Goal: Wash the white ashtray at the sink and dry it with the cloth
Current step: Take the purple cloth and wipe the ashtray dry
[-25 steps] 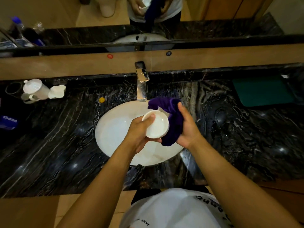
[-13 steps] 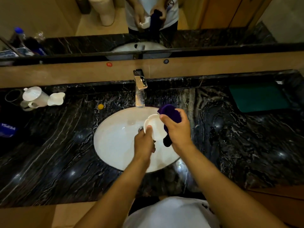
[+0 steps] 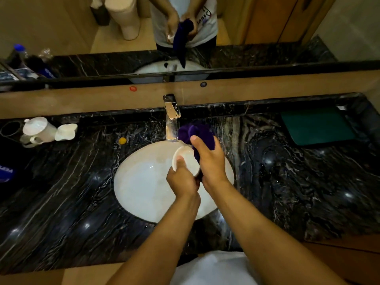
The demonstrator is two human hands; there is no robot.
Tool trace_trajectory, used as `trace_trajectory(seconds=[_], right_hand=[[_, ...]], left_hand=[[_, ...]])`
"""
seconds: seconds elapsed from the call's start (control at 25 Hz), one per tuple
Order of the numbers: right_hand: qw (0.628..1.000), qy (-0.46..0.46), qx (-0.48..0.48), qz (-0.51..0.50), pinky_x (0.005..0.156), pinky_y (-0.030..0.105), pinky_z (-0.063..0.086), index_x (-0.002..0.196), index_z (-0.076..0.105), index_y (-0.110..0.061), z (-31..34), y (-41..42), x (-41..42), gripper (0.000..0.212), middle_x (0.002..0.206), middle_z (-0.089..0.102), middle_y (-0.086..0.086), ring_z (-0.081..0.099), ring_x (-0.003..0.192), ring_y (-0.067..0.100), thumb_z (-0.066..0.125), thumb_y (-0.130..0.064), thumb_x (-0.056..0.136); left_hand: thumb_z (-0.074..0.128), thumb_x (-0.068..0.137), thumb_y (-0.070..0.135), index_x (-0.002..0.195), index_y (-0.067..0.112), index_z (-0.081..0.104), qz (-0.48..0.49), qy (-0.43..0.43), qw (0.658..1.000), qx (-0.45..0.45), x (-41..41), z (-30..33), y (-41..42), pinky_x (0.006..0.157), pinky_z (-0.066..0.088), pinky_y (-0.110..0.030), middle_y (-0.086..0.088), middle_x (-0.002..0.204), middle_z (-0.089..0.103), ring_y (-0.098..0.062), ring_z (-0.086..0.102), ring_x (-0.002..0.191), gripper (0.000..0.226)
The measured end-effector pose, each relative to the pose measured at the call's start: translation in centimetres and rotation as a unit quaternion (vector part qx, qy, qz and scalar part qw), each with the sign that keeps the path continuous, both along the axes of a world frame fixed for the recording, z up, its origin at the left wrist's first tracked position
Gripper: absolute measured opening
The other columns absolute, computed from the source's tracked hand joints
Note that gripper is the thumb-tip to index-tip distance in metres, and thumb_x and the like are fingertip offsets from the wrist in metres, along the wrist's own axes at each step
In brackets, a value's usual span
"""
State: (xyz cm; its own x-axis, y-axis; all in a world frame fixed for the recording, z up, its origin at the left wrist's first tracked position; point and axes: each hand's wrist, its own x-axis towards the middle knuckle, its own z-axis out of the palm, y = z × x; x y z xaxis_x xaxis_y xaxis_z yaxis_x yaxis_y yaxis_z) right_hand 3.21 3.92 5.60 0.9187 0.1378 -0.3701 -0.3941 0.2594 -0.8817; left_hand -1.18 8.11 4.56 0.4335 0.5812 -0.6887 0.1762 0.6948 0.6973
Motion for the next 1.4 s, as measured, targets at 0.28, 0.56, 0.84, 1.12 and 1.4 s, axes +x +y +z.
trace_trajectory(seconds=[0.28, 0.56, 0.84, 1.12, 1.4], right_hand=[[0.995, -0.060, -0.084, -0.004, 0.078, 0.041, 0.063, 0.116, 0.064, -0.020, 0.6, -2.3, -0.8, 0.045, 0.103, 0.076, 0.004, 0.074, 0.091, 0.022, 0.085, -0.018, 0.076], [0.989, -0.012, -0.024, 0.145, 0.089, 0.051, 0.059, 0.121, 0.068, -0.010, 2.9, -3.5, 2.7, 0.042, 0.114, 0.075, 0.020, 0.073, 0.104, 0.038, 0.080, -0.007, 0.081], [0.973, -0.152, -0.173, 0.016, 0.079, 0.021, 0.059, 0.107, 0.061, -0.035, 1.4, -1.2, -2.2, 0.041, 0.102, 0.073, -0.010, 0.070, 0.092, 0.001, 0.084, -0.018, 0.078], [0.982, -0.028, -0.108, 0.150, 0.082, 0.047, 0.061, 0.112, 0.071, -0.015, 2.8, -4.1, 2.1, 0.035, 0.101, 0.079, 0.011, 0.075, 0.094, 0.032, 0.082, -0.012, 0.078], [0.981, -0.096, -0.160, -0.056, 0.068, 0.031, 0.061, 0.109, 0.065, -0.019, 1.4, -1.6, -2.8, 0.031, 0.091, 0.074, -0.003, 0.071, 0.077, 0.009, 0.080, -0.022, 0.082]], left_hand=[[0.043, 0.105, 0.044, 0.121, 0.010, 0.064, -0.229, 0.033, 0.972, 0.042, -1.0, -0.9, 1.3, 0.052, 0.048, -0.030, -0.013, 0.095, 0.069, -0.026, 0.063, 0.071, 0.043], [0.047, 0.103, 0.049, 0.103, 0.011, 0.066, -0.362, 0.004, 0.912, 0.196, -0.6, 1.6, 3.8, 0.040, 0.033, -0.022, -0.012, 0.067, 0.058, -0.021, 0.046, 0.044, 0.043], [0.049, 0.101, 0.049, 0.110, 0.012, 0.067, -0.139, 0.016, 0.989, -0.036, -1.2, -0.4, 0.3, 0.057, 0.050, -0.030, -0.010, 0.089, 0.071, -0.021, 0.067, 0.071, 0.042], [0.049, 0.100, 0.056, 0.104, 0.004, 0.068, -0.354, 0.061, 0.910, 0.207, -1.2, 0.9, 3.0, 0.038, 0.029, -0.021, -0.009, 0.069, 0.053, -0.019, 0.043, 0.049, 0.056], [0.051, 0.102, 0.043, 0.110, 0.004, 0.067, -0.141, 0.043, 0.989, 0.012, -1.1, -0.1, 0.0, 0.055, 0.056, -0.032, -0.012, 0.087, 0.072, -0.023, 0.066, 0.061, 0.042]])
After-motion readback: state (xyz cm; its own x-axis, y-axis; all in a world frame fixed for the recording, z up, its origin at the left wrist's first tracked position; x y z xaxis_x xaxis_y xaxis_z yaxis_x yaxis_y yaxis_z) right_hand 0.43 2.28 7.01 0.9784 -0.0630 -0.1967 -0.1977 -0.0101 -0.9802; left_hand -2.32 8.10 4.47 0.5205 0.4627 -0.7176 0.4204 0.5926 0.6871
